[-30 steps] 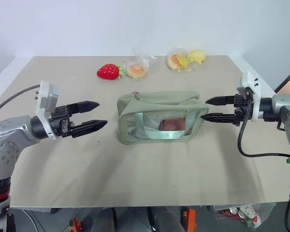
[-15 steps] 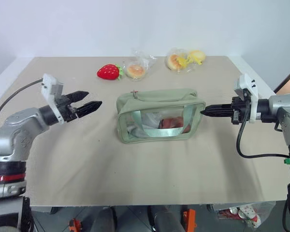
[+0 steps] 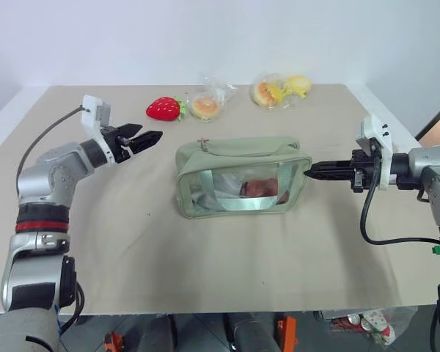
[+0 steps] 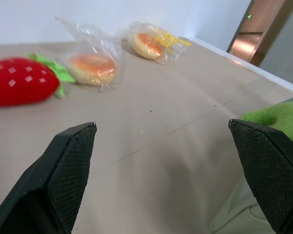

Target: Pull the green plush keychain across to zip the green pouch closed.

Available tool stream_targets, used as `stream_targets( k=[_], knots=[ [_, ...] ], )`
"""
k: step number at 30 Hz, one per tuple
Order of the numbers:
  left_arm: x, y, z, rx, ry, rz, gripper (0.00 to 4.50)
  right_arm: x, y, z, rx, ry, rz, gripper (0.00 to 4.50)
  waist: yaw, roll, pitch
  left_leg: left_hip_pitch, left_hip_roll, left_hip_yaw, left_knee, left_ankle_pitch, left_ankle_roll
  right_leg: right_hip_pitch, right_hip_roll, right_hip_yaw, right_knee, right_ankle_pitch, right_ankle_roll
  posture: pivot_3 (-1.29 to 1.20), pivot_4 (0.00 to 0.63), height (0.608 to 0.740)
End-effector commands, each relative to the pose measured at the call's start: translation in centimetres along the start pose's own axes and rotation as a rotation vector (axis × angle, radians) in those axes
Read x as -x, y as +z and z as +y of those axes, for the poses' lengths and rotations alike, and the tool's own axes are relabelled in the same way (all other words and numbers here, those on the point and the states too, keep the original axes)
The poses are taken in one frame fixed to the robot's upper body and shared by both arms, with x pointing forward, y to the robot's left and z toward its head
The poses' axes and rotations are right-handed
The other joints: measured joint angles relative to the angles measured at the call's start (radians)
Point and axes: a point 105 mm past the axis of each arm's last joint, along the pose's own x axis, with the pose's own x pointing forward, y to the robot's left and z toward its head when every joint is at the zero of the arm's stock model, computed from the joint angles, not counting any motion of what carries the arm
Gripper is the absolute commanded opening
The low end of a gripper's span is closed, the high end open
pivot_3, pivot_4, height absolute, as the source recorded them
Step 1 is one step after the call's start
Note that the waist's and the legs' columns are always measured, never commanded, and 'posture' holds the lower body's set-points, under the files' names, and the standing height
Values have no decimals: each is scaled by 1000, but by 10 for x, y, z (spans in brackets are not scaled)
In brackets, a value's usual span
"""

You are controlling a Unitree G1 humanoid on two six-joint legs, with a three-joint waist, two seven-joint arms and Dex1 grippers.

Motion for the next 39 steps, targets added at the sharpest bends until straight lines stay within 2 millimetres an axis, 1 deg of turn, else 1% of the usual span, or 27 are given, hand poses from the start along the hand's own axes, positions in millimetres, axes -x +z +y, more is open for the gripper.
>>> stream_targets(
  k=[1, 3, 5, 9, 16, 19, 21, 24, 27, 28, 29, 30, 31, 36, 39],
  knots=[
    [-9, 10, -9, -40, -74, 7, 4500, 0, 13, 4, 54, 6, -36, 109, -1, 0, 0, 0, 0, 0, 0, 0, 0, 0, 0, 0, 0, 0, 0, 0, 150, 740],
    [-12, 3, -19, -62, -135, 53, 4500, -1, 14, 4, 53, 5, -39, 109, -3, 0, 0, 0, 0, 0, 0, 0, 0, 0, 0, 0, 0, 0, 0, 0, 150, 740],
    [-12, -10, -29, -122, -202, 124, 4500, 0, 14, 6, 54, 5, -40, 109, -3, 0, 0, 0, 0, 0, -1, 0, 0, 0, 0, 0, 0, -1, -1, 0, 150, 740],
    [-8, -26, -37, -181, -288, 208, 4500, 2, 15, 6, 53, 0, -42, 109, -3, 0, 0, 0, 0, 0, -1, 0, 0, 0, 0, 0, 0, -1, -1, 0, 150, 740],
    [5, -18, -68, -165, -500, 176, 4500, 3, 14, 5, 46, -12, -39, 109, -3, 0, 0, 0, 0, 0, -1, 0, 0, 0, 0, 0, 0, -1, -1, 0, 150, 740],
    [8, -20, -77, -169, -550, 188, 4500, 3, 14, 5, 43, -14, -38, 109, -3, 0, 0, 0, 0, 0, -1, 0, 0, 0, 0, 0, 0, -1, 0, 0, 150, 740],
    [11, -26, -84, -183, -587, 219, 4500, 3, 13, 4, 40, -16, -38, 109, -3, 0, 0, 0, 0, 0, -1, 0, 0, -1, 0, 0, 0, -1, -1, 0, 150, 740],
    [14, -33, -84, -208, -591, 255, 4500, 3, 13, 4, 40, -14, -40, 109, -3, 0, 0, 0, 0, 0, -1, 0, 0, 0, 0, 0, 0, -1, -1, 0, 150, 740],
    [12, -36, -81, -227, -569, 264, 4500, 2, 14, 4, 38, -14, -46, 109, -3, 0, 0, 0, 0, 0, -1, 0, 0, 0, 0, 0, 0, -1, 0, 0, 150, 740],
    [10, -35, -80, -231, -559, 258, 3957, 2, 14, 3, 37, -14, -47, 0, -3, 0, 0, 0, 0, 0, -1, 0, 0, 0, 0, 0, 0, -1, 0, 0, 150, 740],
    [8, -35, -79, -234, -550, 250, 3700, 2, 14, 4, 37, -13, -48, 0, -3, 0, 0, 0, 0, 0, -1, 0, 0, 0, 0, 0, 0, -1, 0, 0, 150, 740],
    [6, -34, -79, -236, -547, 243, 3305, 1, 14, 4, 36, -12, -48, 0, -3, 0, 0, 0, 0, 0, 0, 0, 0, 0, 0, 0, 0, -1, 0, 0, 150, 740],
    [4, -33, -80, -242, -542, 228, 3027, 1, 13, 4, 35, -10, -48, 0, -3, 0, 0, 0, 0, 0, 0, 0, 0, 0, 0, 0, 0, -1, 0, 0, 150, 740],
    [-3, -28, -81, -249, -523, 184, 1204, 0, 12, 4, 32, -9, -45, 0, -3, 0, 0, 0, 0, 0, 0, 0, 0, 0, 0, 0, 0, -1, 0, 0, 150, 740],
    [-4, -26, -80, -256, -510, 172, 214, 0, 12, 4, 31, -10, -47, 0, -3, 0, 0, 0, 0, 0, -1, 0, 0, 0, 0, 0, 0, -1, 0, 0, 150, 740]
  ],
)
